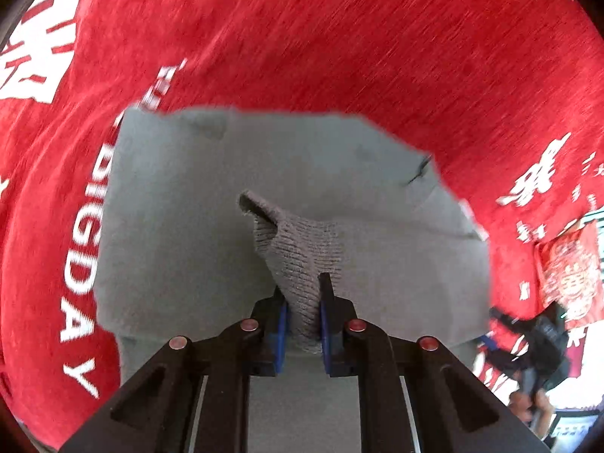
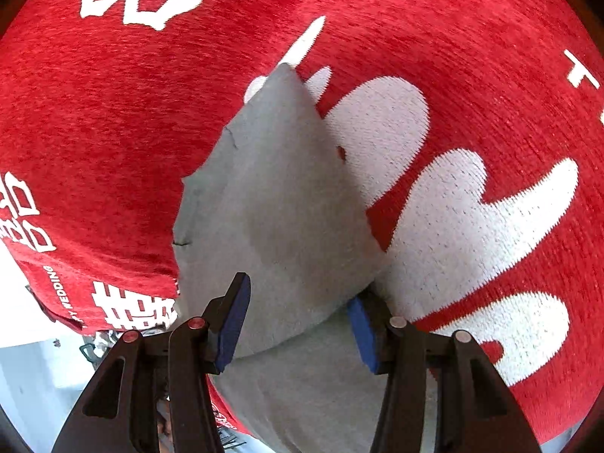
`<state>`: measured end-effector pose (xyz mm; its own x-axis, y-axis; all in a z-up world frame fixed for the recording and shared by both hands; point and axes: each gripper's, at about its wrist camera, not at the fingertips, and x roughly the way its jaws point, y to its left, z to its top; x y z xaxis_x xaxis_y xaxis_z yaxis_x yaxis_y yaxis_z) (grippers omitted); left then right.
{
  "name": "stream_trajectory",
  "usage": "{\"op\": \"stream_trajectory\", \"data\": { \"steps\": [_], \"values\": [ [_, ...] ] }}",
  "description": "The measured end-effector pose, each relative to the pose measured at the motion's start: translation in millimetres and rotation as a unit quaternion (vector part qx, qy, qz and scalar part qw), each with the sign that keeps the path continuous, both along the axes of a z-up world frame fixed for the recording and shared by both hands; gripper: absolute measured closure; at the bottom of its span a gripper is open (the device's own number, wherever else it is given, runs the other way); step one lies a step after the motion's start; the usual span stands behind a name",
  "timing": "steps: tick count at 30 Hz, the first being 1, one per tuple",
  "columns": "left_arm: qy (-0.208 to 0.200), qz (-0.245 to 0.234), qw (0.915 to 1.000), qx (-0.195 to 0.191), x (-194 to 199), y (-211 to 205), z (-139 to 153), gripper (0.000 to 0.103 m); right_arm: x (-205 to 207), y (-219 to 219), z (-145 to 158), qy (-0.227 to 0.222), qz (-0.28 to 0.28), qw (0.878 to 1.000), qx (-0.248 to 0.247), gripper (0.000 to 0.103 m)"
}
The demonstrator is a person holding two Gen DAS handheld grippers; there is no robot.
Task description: Fold small clothes
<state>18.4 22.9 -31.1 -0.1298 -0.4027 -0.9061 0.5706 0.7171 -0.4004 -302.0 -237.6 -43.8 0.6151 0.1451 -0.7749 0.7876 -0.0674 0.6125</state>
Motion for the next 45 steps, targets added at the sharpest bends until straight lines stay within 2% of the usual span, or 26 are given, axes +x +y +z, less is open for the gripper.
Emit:
{"op": "stream_trajectory", "data": {
  "steps": [1, 2, 4, 6, 8, 11, 15, 18, 20, 21, 22, 29, 30, 31, 32, 34, 36, 38, 40, 42, 45],
  "values": [
    [0.002, 0.000, 1.0000, 0.009, -1, 2, -5, 0.087, 2, 0, 0, 0.013, 0.005, 1.000, -0.004, 0.092],
    [0.006, 0.001, 0.9999, 0.013, -2, 5, -9, 0.087, 1, -1, 3, 0.030, 0.016, 0.999, -0.014, 0.096],
    [0.007, 0.002, 0.9999, 0.010, -5, 9, -8, 0.087, -5, -4, 12, 0.033, 0.026, 0.998, -0.037, 0.097],
    [-0.009, -0.006, 0.9998, 0.016, -8, 10, -3, 0.087, -11, -8, 16, 0.046, 0.038, 0.997, -0.055, 0.097],
    [-0.037, -0.009, 0.9985, 0.040, -7, 15, -2, 0.087, -18, -11, 9, 0.052, 0.035, 0.997, -0.047, 0.097],
    [-0.033, 0.003, 0.9982, 0.049, 3, 30, -2, 0.087, -24, -11, 1, 0.045, 0.031, 0.998, -0.031, 0.097],
    [-0.068, 0.006, 0.9952, 0.071, 13, 42, 10, 0.087, -23, -8, 10, 0.060, 0.064, 0.996, -0.028, 0.091],
    [-0.070, 0.005, 0.9950, 0.070, 19, 48, 19, 0.087, -18, -2, 36, 0.076, 0.124, 0.987, -0.066, 0.085],
    [-0.072, 0.001, 0.9951, 0.068, 17, 44, 21, 0.087, -16, -4, 56, 0.083, 0.150, 0.979, -0.111, 0.064],
    [-0.069, -0.003, 0.9954, 0.067, 16, 41, 21, 0.087, -15, -8, 61, 0.089, 0.154, 0.976, -0.128, 0.041],
    [-0.066, -0.007, 0.9955, 0.068, 13, 37, 19, 0.087, -13, -14, 64, 0.091, 0.154, 0.974, -0.142, 0.037],
    [-0.053, -0.012, 0.9950, 0.084, 1, 5, -4, 0.087, 21, -75, 20, 0.103, 0.123, 0.980, -0.122, 0.037],
    [-0.052, -0.014, 0.9949, 0.085, -1, 3, -5, 0.087, 28, -78, 13, 0.110, 0.135, 0.978, -0.118, 0.046],
    [-0.052, -0.016, 0.9947, 0.088, -2, 0, -7, 0.087, 39, -79, 6, 0.126, 0.159, 0.972, -0.118, 0.088],
    [-0.056, -0.017, 0.9942, 0.091, -2, -3, -7, 0.087, 45, -78, 6, 0.136, 0.175, 0.967, -0.123, 0.094],
    [-0.064, -0.018, 0.9937, 0.090, -2, -7, -5, 0.087, 53, -74, 19, 0.145, 0.195, 0.955, -0.167, 0.095],
    [-0.074, -0.015, 0.9937, 0.082, 0, -9, 1, 0.087, 50, -75, 24, 0.155, 0.192, 0.951, -0.189, 0.095],
    [-0.086, -0.011, 0.9928, 0.082, 2, -9, 4, 0.087, 41, -82, 9, 0.173, 0.177, 0.955, -0.163, 0.095],
    [-0.093, -0.008, 0.9916, 0.090, 4, -9, 4, 0.087, 33, -85, 4, 0.158, 0.157, 0.963, -0.154, 0.095],
    [-0.097, -0.004, 0.9908, 0.094, 6, -7, 6, 0.087, 34, -83, 8, 0.165, 0.156, 0.961, -0.160, 0.094],
    [-0.106, -0.003, 0.9891, 0.102, 8, 2, 10, 0.087, 33, -78, 20, 0.196, 0.138, 0.958, -0.160, 0.086]
  ]
}}
